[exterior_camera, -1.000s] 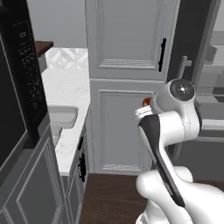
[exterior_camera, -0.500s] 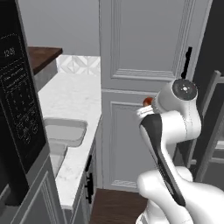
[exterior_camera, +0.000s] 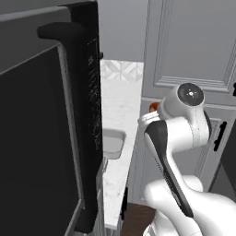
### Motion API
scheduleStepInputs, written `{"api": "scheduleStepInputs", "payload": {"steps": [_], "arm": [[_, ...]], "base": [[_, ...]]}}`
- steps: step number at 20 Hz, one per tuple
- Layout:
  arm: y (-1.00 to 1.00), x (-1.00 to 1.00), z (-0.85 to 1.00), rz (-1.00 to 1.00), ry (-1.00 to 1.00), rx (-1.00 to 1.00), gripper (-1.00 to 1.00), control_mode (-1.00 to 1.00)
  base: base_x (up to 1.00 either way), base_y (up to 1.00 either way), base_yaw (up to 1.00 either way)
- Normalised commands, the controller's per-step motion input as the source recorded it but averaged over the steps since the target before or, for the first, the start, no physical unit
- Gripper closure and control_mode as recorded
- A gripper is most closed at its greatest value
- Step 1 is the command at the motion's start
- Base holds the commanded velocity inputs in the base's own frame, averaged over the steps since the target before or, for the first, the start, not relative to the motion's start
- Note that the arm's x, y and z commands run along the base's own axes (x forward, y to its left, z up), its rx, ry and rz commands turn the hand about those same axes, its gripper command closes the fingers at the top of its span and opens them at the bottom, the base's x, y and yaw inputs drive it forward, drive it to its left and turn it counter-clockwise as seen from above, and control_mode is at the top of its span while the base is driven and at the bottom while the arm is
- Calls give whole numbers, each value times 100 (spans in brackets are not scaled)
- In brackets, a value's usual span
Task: Place one lime and one chicken drumstick in each tupperware on the nearby counter, to pack two identical lunches.
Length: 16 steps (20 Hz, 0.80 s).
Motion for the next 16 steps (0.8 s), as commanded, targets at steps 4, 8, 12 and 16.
{"api": "scheduleStepInputs", "payload": {"steps": [4, 8, 12, 16], "arm": [[0, 0, 0, 0, 0, 0, 100, 100], [0, 0, 0, 0, 0, 0, 100, 100], [0, 0, 0, 0, 0, 0, 100, 100], [0, 0, 0, 0, 0, 0, 100, 100]], "base": [[90, 1, 37], [100, 0, 47], [100, 0, 50], [100, 4, 48]]}}
